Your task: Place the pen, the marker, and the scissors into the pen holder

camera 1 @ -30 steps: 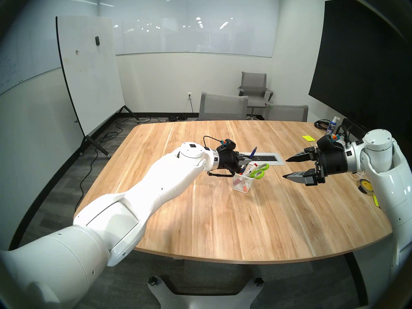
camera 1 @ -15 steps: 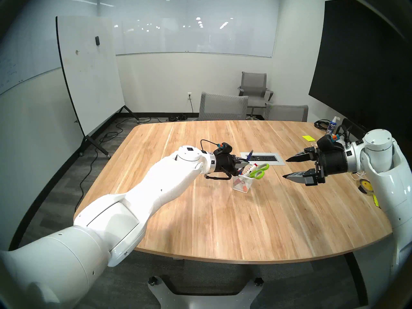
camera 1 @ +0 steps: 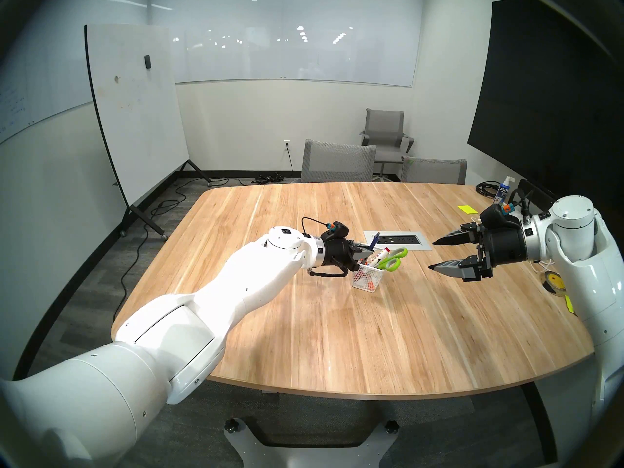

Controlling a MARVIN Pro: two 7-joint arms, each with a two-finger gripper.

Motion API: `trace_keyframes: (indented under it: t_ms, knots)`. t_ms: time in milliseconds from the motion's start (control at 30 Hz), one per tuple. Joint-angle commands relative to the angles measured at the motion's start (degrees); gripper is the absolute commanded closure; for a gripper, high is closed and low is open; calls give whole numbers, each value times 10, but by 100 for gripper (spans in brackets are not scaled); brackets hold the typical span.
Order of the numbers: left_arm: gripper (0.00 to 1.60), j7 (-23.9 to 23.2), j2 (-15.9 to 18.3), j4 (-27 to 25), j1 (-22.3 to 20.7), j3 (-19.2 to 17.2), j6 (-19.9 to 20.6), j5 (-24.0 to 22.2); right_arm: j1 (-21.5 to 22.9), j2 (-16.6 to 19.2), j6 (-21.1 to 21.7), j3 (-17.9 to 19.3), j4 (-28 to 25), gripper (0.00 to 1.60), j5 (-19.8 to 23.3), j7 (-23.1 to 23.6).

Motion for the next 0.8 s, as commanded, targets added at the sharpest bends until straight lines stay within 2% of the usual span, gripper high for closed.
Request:
trace_keyframes:
  t_ms: [0,500,567,600,700,733,767]
  knots:
    - [160,-6,-13,0,-14,-5,-8,-5,7,2,1,3,-1,0,5,5]
    - [160,-13,-20,16,-14,0,-13,2,7,2,1,3,-1,0,5,5]
    - [138,-12,-19,13,-13,0,-12,2,7,2,1,3,-1,0,5,5]
    - [117,-12,-18,11,-13,0,-11,3,7,2,1,3,-1,0,5,5]
    - [105,-11,-16,6,-11,0,-10,3,7,2,1,3,-1,0,5,4]
    - [88,-11,-16,4,-11,0,-9,3,7,2,1,3,-1,0,5,4]
    - [86,-11,-15,3,-10,0,-9,3,7,2,1,3,-1,0,5,4]
